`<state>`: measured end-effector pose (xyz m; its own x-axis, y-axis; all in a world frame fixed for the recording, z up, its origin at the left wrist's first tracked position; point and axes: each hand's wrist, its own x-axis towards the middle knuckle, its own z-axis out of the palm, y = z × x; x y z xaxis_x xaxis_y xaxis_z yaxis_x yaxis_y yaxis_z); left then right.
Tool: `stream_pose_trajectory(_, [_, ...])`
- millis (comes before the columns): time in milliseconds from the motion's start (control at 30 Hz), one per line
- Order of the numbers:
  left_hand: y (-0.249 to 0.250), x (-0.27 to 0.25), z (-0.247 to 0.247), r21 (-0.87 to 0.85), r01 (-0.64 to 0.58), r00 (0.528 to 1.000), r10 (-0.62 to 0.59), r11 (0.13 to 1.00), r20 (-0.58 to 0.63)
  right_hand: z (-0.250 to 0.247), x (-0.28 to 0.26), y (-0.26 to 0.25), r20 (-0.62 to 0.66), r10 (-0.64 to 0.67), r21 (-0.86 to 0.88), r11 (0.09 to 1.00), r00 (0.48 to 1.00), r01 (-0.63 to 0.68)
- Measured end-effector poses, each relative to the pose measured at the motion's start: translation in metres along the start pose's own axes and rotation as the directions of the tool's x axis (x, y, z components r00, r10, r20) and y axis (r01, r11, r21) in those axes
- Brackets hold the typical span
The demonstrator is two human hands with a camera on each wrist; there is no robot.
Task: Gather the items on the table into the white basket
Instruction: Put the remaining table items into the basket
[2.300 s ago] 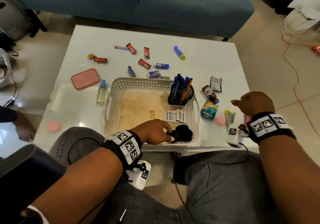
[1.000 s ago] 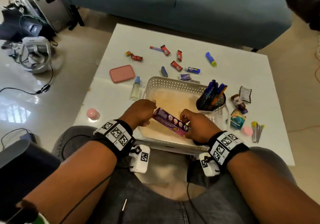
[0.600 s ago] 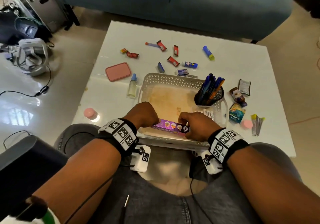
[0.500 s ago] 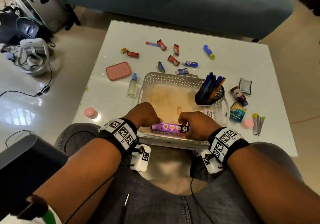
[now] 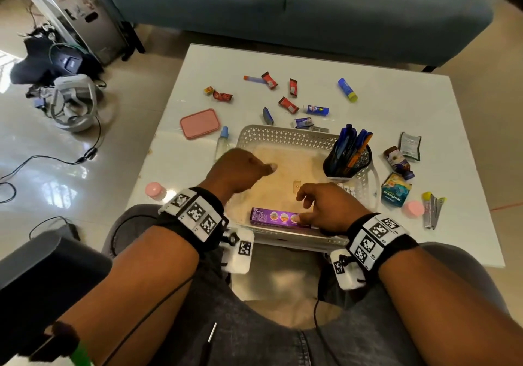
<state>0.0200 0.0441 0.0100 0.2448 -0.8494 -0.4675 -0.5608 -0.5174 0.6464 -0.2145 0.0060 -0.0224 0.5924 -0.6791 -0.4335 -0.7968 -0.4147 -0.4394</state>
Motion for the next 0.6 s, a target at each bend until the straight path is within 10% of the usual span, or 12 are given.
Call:
stream_pose_trajectory(167, [0.011, 0.041, -0.053, -0.283, 0.083, 0.958, -0.154, 0.956, -0.241, -0.016, 0.001, 0.01, -0.189, 0.04, 0.134, 0.991, 0.981, -0.015])
stream_pose_trajectory(433, [-0.049, 0.096, -0.051, 0.176, 0.386, 0.92, -0.363, 0.905, -0.149, -0.017, 0.002, 0.027, -0.089, 0.063, 0.206, 0.978, 0.994, -0.044])
stream_pose_trajectory(600, [-0.048, 0.116, -0.041, 0.299, 0.334, 0.943, -0.312, 0.894, -0.118, -0.017, 0.002, 0.037, -0.039, 0.037, 0.244, 0.969, 0.999, -0.026])
